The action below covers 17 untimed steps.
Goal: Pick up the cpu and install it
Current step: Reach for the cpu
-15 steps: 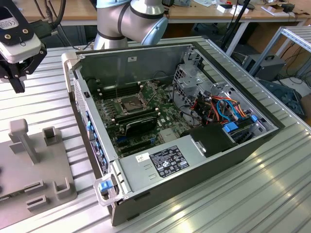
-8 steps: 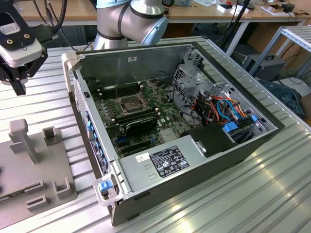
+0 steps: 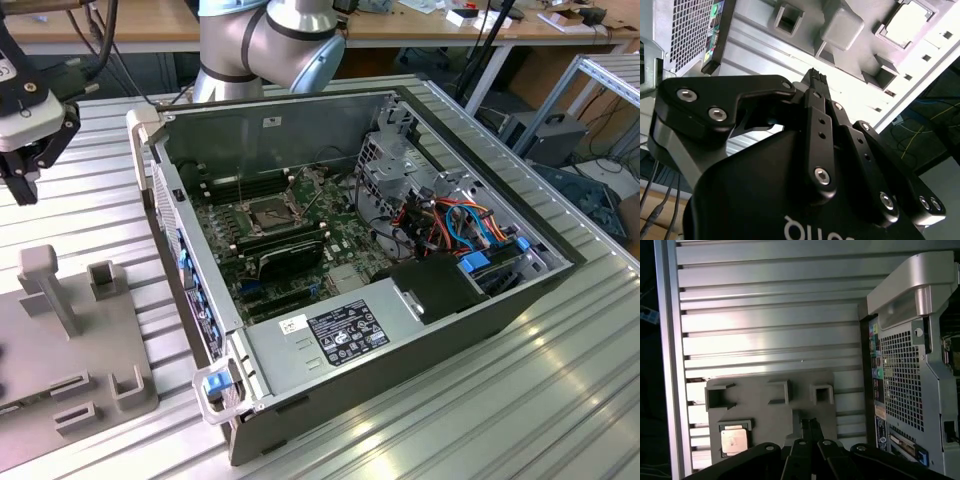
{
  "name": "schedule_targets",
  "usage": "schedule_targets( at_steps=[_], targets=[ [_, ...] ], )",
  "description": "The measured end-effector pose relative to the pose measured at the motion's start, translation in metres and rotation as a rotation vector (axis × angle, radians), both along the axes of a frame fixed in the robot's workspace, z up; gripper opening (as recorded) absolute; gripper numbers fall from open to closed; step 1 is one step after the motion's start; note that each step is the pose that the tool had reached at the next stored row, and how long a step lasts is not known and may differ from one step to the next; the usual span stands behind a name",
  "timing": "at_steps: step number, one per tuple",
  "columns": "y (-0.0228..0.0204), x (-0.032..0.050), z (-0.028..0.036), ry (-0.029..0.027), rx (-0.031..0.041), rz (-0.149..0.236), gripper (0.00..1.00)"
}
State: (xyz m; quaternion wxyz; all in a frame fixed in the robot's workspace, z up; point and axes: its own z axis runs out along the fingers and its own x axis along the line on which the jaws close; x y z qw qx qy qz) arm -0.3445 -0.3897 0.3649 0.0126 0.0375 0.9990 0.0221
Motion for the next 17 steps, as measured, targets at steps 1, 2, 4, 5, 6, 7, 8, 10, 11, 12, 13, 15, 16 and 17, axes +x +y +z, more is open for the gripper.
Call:
schedule_targets(
  at_steps=[1,2,4,5,6,7,8,10,11,12,13,15,16,17],
  targets=[
    [0.0000,-0.0026,-0.0005,0.0000,0.0000,0.000,0.11],
    [0.0000,-0.0064,-0.0012,-0.0001,0.0000,0.000,0.11],
    [0.0000,-0.0158,-0.0026,-0.0001,0.0000,0.000,0.11],
    [0.0000,-0.0190,-0.0030,-0.0001,0.0000,0.000,0.11],
    [0.0000,-0.0243,-0.0038,-0.0002,0.0000,0.000,0.11],
    [0.0000,-0.0283,-0.0042,-0.0001,-0.0001,0.000,0.11],
    [0.0000,-0.0310,-0.0045,-0.0001,-0.0001,0.000,0.11],
    [0.0000,-0.0403,-0.0056,-0.0002,0.0000,0.000,0.11],
    [0.0000,-0.0431,-0.0059,-0.0002,0.0000,0.000,0.11],
    [0.0000,-0.0472,-0.0063,-0.0002,0.0000,0.000,0.11],
    [0.0000,-0.0499,-0.0066,-0.0002,0.0000,0.000,0.11],
    [0.0000,-0.0567,-0.0072,-0.0002,0.0000,0.000,0.11],
    [0.0000,-0.0567,-0.0072,-0.0002,0.0000,0.000,0.11],
    [0.0000,-0.0567,-0.0072,-0.0003,0.0000,0.000,0.11]
  ],
)
